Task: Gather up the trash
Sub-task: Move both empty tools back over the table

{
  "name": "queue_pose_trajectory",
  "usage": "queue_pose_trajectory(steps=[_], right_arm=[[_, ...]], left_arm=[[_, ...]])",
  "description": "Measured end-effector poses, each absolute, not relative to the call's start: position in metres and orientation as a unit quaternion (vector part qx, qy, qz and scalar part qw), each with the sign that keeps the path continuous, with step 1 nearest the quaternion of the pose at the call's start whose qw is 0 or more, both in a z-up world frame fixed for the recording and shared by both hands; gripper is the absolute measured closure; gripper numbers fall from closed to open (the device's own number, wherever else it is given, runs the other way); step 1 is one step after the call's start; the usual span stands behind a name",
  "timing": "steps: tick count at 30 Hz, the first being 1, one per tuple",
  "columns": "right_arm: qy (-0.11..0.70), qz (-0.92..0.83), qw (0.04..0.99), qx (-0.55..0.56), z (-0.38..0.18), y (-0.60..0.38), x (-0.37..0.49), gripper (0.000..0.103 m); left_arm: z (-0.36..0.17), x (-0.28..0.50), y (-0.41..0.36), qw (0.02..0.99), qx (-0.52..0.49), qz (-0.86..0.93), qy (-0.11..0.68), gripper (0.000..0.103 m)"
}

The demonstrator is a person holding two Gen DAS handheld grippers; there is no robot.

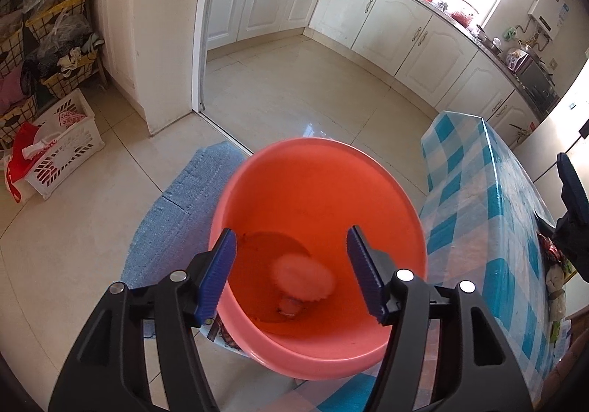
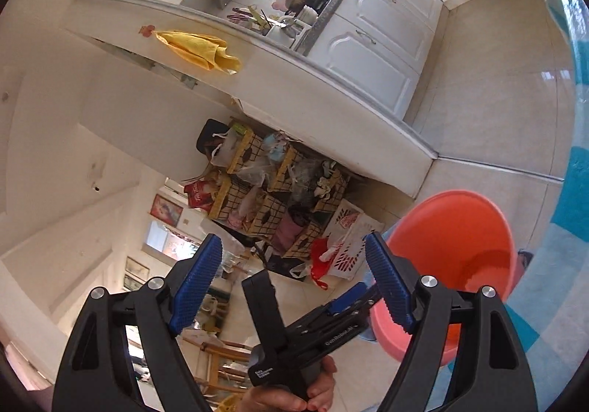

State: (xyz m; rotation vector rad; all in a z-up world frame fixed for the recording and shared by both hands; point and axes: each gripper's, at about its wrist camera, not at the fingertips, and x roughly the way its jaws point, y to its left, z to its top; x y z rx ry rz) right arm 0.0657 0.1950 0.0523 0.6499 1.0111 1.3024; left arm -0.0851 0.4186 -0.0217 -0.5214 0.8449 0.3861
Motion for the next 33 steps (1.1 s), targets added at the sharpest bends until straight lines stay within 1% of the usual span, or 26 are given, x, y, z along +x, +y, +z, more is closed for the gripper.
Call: queue_pose_trajectory(steps=[2, 3, 4, 10, 13, 15, 19, 22, 24, 27, 33], right_arm=[[0.440, 0.556, 0.653, 0.265, 0.059, 0.188, 0.062, 0.016], [0.435, 0.551, 0.665, 0.255, 0.062, 0.183, 0.059, 0.013], [0.429, 0.543, 0.680, 0.244, 0.065, 0.179, 0.056, 0.013], [0.398, 0.479, 0.768, 0.151, 0.076, 0.137, 0.020, 0.013], [0.369, 0.428, 0.818, 0.110, 0.077, 0.109, -0.006, 0.013], [0.357, 0.395, 0.842, 0.093, 0.075, 0.092, -0.018, 0.013], [0.344, 0.338, 0.871, 0.092, 0.063, 0.045, -0.040, 0.011], [0.336, 0.301, 0.888, 0.091, 0.058, 0.013, -0.052, 0.011], [0.320, 0.277, 0.901, 0.096, 0.056, -0.018, -0.063, 0.011], [0.303, 0.238, 0.917, 0.104, 0.052, -0.059, -0.075, 0.005], [0.302, 0.180, 0.923, 0.155, 0.048, -0.136, -0.087, 0.005]], left_arm=[[-0.018, -0.087, 0.418, 0.865, -0.243, 0.182, 0.399, 0.033], [-0.015, -0.088, 0.417, 0.869, -0.240, 0.180, 0.393, 0.028], [-0.011, -0.090, 0.415, 0.874, -0.235, 0.179, 0.386, 0.026], [0.024, -0.096, 0.392, 0.904, -0.197, 0.163, 0.342, 0.024], [0.041, -0.099, 0.371, 0.920, -0.178, 0.141, 0.320, 0.019], [0.050, -0.102, 0.352, 0.929, -0.161, 0.125, 0.309, 0.018], [0.062, -0.100, 0.308, 0.937, -0.117, 0.089, 0.317, 0.018], [0.067, -0.097, 0.280, 0.937, -0.104, 0.067, 0.328, 0.018], [0.072, -0.094, 0.266, 0.936, -0.101, 0.053, 0.334, 0.018], [0.081, -0.089, 0.242, 0.935, -0.098, 0.026, 0.341, 0.018], [0.098, -0.062, 0.182, 0.925, -0.092, -0.068, 0.363, 0.018]])
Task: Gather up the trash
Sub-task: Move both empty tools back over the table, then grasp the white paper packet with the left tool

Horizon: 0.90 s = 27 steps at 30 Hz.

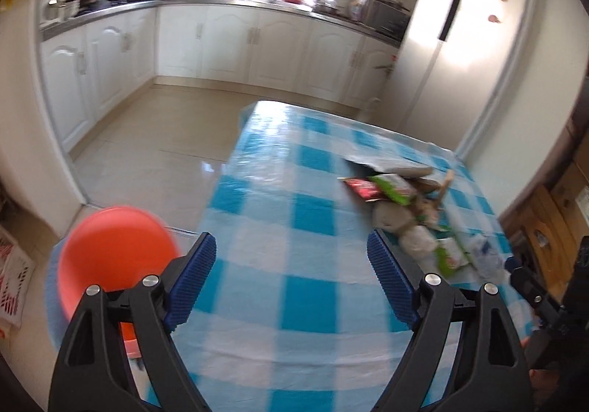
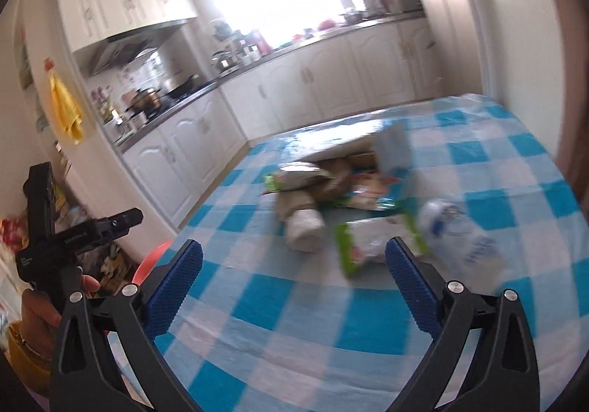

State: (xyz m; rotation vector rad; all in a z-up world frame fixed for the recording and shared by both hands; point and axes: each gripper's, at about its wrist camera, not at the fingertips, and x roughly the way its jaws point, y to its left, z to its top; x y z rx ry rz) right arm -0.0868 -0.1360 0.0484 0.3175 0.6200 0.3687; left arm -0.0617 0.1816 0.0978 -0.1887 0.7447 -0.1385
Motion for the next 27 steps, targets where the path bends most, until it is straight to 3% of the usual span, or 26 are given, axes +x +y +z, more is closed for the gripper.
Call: queue_pose_trajectory(steps=[14, 27], right_arm=[[0.319, 0.152, 0.910, 0.217, 0.037, -0.216, -0.090, 0.004], [0.340, 0.165, 0.892, 0.248, 0.028, -0.230, -0.081, 0.004]], left_arm=[[0.096, 0.097, 0.008, 0.823, 0.187, -0.258, 0.471, 0.018], [0.045, 0.179, -0.049, 0.739, 0.288, -0.299, 0.530, 0.018]])
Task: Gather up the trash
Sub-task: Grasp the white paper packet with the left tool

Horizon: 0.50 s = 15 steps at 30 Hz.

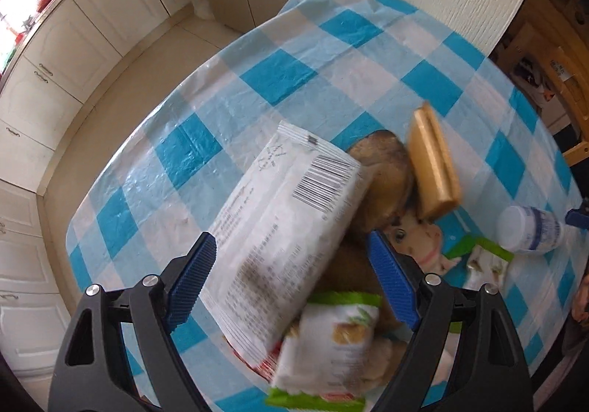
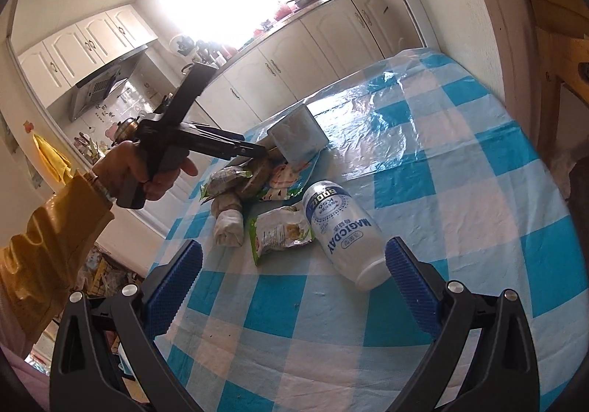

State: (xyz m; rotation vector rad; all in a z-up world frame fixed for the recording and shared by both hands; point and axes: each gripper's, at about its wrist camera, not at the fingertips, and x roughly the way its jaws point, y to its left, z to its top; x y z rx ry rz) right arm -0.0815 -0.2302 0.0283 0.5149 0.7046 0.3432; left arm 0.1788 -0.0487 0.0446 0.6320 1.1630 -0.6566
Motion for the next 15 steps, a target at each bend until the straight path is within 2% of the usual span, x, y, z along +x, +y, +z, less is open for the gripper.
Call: queue_pose_trajectory(steps=[6, 9, 15], right_arm=[[0.347, 0.163, 0.890, 0.247, 0.027, -0.232, -0.078, 0.004], [0.351, 0.160, 0.890, 0.244, 0.027, -0.231, -0.076, 0.005], [0.368, 0.160, 0.880, 0.253, 0.022, -0.230, -0.070, 0.005]], left_arm=[[0.033, 0.205, -0.043, 0.734, 0.257, -0.302, 0.552, 0.018], [0.027, 0.216, -0.039, 0.732, 0.237, -0.305, 0.561, 0.010], [0.022, 0.233, -0.028, 0.746, 0.201, -0.299, 0.559, 0.009]])
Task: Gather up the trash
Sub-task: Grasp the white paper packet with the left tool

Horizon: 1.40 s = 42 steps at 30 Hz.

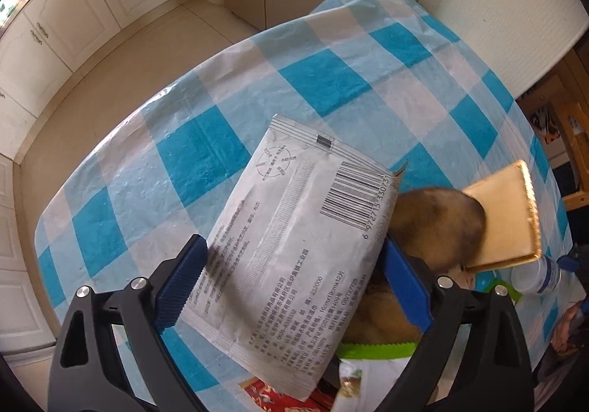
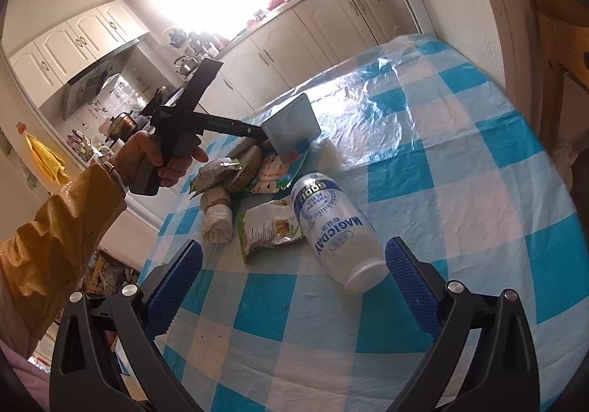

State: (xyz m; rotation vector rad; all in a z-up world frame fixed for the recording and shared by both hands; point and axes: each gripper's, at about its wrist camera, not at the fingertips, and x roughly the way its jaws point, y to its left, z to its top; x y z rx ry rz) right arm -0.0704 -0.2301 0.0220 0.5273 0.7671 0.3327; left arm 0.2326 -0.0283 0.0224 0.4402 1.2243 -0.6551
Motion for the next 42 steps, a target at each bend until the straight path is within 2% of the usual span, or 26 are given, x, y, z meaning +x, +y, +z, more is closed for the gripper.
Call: queue_pose_trajectory(steps=[8, 10, 16, 25, 42], right_arm=[[0.374, 0.147, 0.884, 0.238, 0.023, -0.228, -0.068, 0.005], [0.372, 0.138, 0.891, 0.221, 0.026, -0.226, -0.068, 0.005], [0.377, 0.129, 0.895, 0.200, 0.027, -0.223, -0.061, 0.005], [0.389, 0.121, 0.892, 0.195, 0.019, -0.225, -0.055, 0.005], [0.385, 0.110, 0.902, 0.161, 0.027, -0.215, -0.057, 0.005]], left_arm=[[0.018, 0.235, -0.022, 0.772, 0.174, -0.296, 0.535, 0.011], [0.018, 0.233, -0.021, 0.780, 0.174, -0.290, 0.526, 0.018], [0.020, 0.224, -0.020, 0.797, 0.185, -0.270, 0.508, 0.027], [0.027, 0.199, -0.001, 0.802, 0.140, -0.264, 0.517, 0.034], [0.030, 0.083, 0.021, 0.806, 0.094, -0.290, 0.508, 0.036]])
